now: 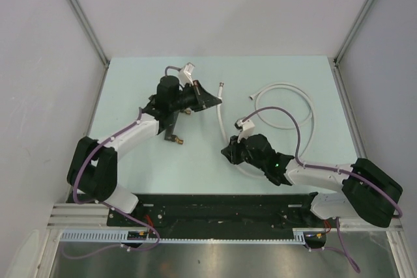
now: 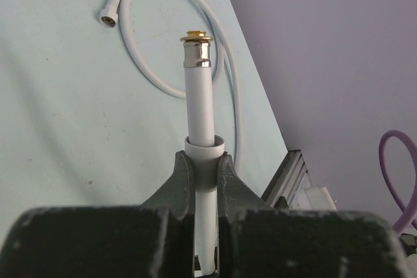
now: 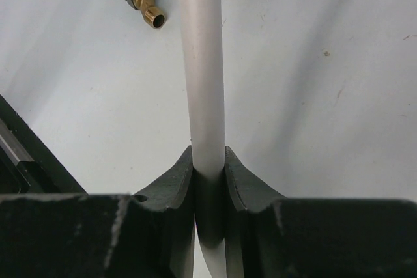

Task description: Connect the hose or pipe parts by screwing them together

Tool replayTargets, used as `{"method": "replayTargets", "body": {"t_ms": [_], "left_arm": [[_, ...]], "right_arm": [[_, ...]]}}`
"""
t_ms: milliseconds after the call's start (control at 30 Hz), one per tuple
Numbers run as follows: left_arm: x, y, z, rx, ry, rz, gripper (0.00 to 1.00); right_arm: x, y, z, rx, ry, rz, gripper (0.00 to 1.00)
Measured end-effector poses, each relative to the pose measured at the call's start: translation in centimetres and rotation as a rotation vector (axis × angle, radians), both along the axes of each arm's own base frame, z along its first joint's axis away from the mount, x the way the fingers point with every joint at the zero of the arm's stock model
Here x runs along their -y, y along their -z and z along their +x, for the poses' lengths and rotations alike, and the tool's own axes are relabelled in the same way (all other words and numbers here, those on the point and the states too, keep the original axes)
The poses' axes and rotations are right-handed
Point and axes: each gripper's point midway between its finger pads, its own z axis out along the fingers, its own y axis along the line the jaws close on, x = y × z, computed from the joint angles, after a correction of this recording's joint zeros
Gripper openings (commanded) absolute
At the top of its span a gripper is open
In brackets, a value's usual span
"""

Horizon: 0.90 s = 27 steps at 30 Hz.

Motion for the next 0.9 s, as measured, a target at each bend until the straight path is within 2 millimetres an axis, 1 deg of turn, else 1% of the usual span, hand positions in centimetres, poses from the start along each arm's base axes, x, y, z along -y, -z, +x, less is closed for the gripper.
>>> {"method": "replayTargets", "body": {"t_ms": [200, 333, 400, 533, 633, 667, 700, 767, 833, 900], "left_arm": [[-0.6, -0.4, 0.5, -0.018, 0.002, -0.018, 0.00], [-1.5, -0.3, 0.8, -0.047, -0.002, -0.033, 0.00], [-1.6, -0.2, 0.8, -0.082, 0.014, -0.056, 0.00], [-1.2, 0.5, 0.7, -0.148, 0.037, -0.091, 0.00], [-0.9, 0.6, 0.6, -0.160, 0.044, -0.102, 0.00], [-0.7, 0.4, 0.5, -0.154, 0.048, -0.106, 0.00], [-0.4, 0.3, 0.4, -0.143, 0.051, -0.111, 0.00], [0.0, 0.2, 0.4, -0.114, 0.045, -0.117, 0.00], [0.2, 0.6, 0.2, -0.104, 0.040, -0.118, 0.00], [0.5, 1.3, -0.4, -0.112, 0.036, -0.115, 0.00]], "right_arm": [[0.7, -1.4, 0.0, 0.033, 0.023, 0.028, 0.00], [1.1, -2.1, 0.1, 0.052, 0.041, 0.048, 0.00], [1.2, -2.3, 0.0, 0.059, 0.039, 0.057, 0.00], [1.2, -2.0, -0.3, 0.064, 0.014, 0.050, 0.00], [1.1, -1.9, -0.4, 0.073, -0.006, 0.038, 0.28], [1.2, -1.9, -0.4, 0.074, -0.008, 0.035, 0.47], [1.2, -2.0, -0.2, 0.071, -0.008, 0.033, 0.55], [1.3, -2.0, -0.1, 0.052, -0.004, 0.035, 0.67], [1.6, -2.1, 0.2, 0.038, 0.001, 0.039, 0.71], [1.9, -2.5, 0.9, 0.035, 0.011, 0.048, 0.72]]}}
